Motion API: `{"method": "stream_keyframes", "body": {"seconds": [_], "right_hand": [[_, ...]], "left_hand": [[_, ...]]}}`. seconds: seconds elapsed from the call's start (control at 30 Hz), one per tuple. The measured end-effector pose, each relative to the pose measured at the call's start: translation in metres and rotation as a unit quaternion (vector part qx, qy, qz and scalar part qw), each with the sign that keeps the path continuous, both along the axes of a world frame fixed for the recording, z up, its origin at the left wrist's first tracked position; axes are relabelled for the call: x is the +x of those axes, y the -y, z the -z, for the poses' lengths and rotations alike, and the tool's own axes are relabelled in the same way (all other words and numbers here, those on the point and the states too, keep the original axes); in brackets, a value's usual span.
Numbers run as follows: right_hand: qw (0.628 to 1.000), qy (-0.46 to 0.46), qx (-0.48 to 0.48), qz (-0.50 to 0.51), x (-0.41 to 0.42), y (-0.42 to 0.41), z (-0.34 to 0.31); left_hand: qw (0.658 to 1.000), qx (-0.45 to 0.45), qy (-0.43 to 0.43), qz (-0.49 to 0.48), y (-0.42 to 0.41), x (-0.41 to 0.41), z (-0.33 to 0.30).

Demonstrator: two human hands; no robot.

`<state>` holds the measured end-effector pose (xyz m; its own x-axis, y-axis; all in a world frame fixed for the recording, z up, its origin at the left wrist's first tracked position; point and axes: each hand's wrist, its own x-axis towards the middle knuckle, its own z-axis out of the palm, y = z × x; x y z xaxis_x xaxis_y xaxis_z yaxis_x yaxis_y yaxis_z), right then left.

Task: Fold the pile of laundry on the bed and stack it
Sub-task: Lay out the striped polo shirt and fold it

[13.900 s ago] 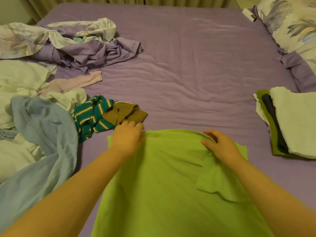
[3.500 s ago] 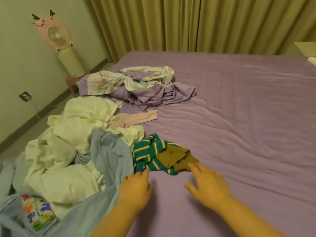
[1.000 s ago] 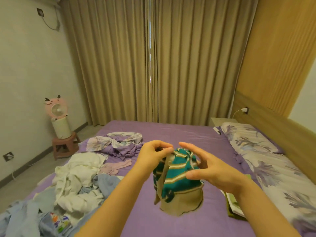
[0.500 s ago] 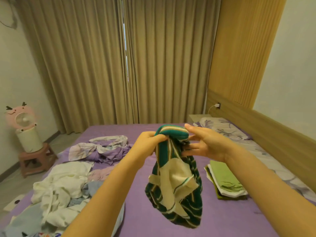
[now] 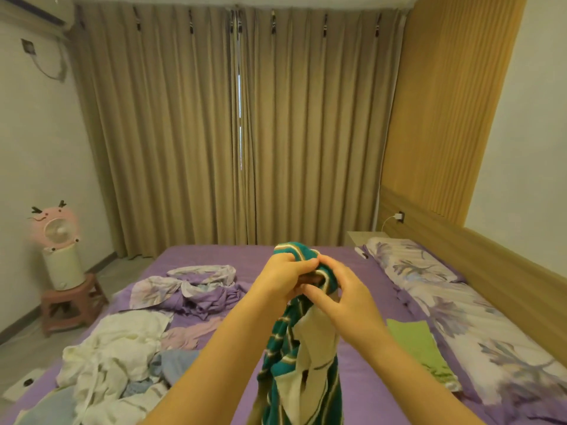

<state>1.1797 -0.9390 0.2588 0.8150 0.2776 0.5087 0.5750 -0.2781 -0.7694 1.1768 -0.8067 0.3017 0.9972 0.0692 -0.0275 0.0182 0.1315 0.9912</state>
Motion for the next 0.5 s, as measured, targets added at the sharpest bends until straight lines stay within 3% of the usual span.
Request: {"method": "stream_keyframes", "body": {"seconds": [0.1,0.2,0.27,0.3,0.33,0.43,0.5], "right_hand": [[1.0,0.001,0.025,0.011,0.013,-0.001,-0.003],[0.992,-0.073,0.056,-0.084,0.026,0.005,-0.014],[0.981,-0.12,0.046,-0.142,0.029,0.005,-0.02],[0.977,-0.133,0.029,-0.162,0.031,0.004,-0.022],[0.973,-0.142,0.012,-0.179,0.032,0.004,-0.023],[0.957,-0.188,0.01,-0.222,0.037,0.009,-0.026],[0.944,-0.229,0.021,-0.236,0.043,0.02,-0.026]], "left_hand": [[1.0,0.015,0.009,0.021,-0.008,-0.006,0.001],[0.98,0.165,0.097,-0.048,-0.024,-0.012,0.007],[0.907,0.329,0.212,-0.155,-0.033,-0.016,0.01],[0.866,0.398,0.258,-0.16,-0.036,-0.016,0.009],[0.849,0.435,0.273,-0.12,-0.037,-0.018,0.009],[0.901,0.39,0.186,0.047,-0.034,-0.019,0.01],[0.908,0.382,0.164,0.063,-0.031,-0.015,0.017]]}}
